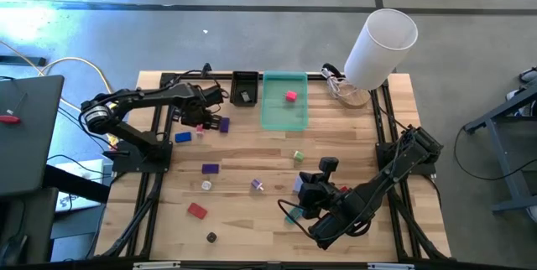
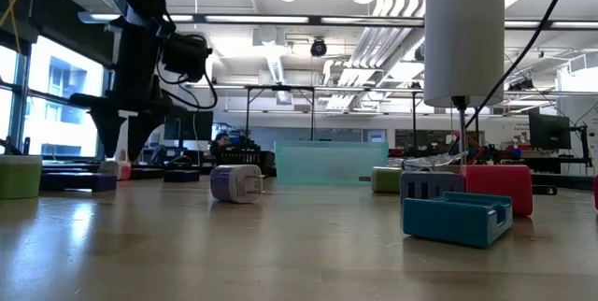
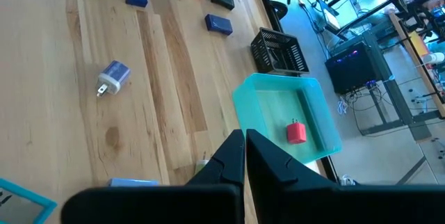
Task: Pick & Place Office items
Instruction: Put the pink white charger adapter into the green bin
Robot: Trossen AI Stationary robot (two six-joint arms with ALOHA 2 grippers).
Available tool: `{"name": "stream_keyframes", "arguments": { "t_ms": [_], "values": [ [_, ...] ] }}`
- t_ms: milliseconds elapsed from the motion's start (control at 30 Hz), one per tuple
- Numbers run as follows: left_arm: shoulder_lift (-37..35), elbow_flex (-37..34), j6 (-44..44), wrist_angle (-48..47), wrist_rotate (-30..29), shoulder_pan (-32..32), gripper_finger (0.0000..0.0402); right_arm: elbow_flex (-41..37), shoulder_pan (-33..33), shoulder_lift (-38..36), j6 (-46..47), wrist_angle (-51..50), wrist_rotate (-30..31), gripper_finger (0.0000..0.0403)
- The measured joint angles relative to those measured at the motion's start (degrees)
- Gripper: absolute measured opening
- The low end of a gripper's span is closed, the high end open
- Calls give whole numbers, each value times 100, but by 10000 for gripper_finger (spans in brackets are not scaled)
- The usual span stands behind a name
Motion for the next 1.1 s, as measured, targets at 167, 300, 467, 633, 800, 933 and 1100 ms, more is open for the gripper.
{"name": "stream_keyframes", "arguments": {
  "t_ms": [167, 300, 467, 633, 800, 933, 1100],
  "values": [
    [0, -305, 101, 269, 52, 16, 186, 0, 0, 0, 0, 2, 0, 2],
    [0, -451, 296, 660, 205, 89, 186, 0, 0, 0, -2, 2, 0, 2],
    [-2, -549, 285, 786, 280, 173, 186, 0, 0, 0, 0, 2, -1, 2],
    [-2, -698, 725, 910, 312, 182, 186, 0, -1, 0, -9, 2, 0, 2],
    [-11, -783, 985, 970, 158, 199, 185, 0, 0, 0, -15, 3, -4, 2],
    [-11, -790, 1192, 1066, 136, 195, 160, 0, 0, 0, -15, 4, -103, 2],
    [-12, -788, 1526, 1095, 97, 195, 122, 0, 0, 0, -17, 18, -307, 2]
  ]
}}
